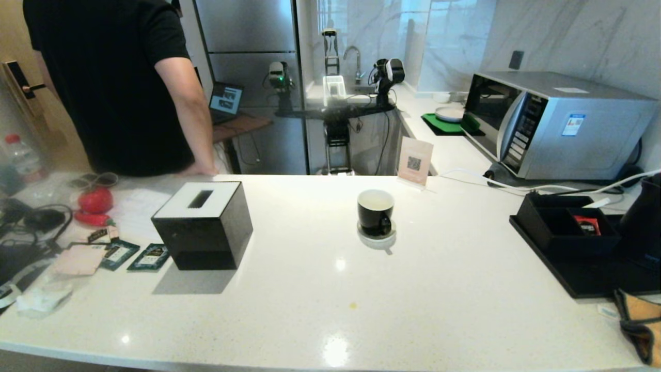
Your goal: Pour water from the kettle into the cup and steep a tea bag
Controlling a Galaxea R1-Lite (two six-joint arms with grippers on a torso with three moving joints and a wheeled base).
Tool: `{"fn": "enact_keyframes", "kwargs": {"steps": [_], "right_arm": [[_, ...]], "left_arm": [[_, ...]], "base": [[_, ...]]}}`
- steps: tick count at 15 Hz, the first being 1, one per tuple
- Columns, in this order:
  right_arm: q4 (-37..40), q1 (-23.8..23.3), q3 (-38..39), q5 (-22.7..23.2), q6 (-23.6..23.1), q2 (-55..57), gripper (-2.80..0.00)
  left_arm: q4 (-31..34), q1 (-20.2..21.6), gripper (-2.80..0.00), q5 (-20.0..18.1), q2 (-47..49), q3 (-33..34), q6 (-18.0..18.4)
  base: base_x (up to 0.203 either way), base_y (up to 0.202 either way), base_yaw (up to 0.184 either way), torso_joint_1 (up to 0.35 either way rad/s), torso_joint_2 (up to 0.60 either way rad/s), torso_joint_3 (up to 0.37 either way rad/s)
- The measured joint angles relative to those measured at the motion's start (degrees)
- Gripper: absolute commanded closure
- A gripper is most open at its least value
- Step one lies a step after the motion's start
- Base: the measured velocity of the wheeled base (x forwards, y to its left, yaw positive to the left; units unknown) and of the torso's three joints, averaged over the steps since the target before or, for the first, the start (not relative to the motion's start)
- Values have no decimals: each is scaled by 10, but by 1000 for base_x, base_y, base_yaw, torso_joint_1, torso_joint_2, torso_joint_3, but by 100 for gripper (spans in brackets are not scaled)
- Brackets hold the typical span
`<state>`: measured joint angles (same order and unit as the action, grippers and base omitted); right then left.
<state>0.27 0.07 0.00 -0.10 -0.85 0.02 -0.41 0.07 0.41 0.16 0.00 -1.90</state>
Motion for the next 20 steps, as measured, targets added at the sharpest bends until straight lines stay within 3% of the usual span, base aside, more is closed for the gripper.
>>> {"fn": "enact_keyframes", "kwargs": {"steps": [20], "right_arm": [[0, 0, 0, 0, 1, 0, 0]], "left_arm": [[0, 0, 0, 0, -1, 0, -1]], "base": [[0, 0, 0, 0, 0, 0]]}}
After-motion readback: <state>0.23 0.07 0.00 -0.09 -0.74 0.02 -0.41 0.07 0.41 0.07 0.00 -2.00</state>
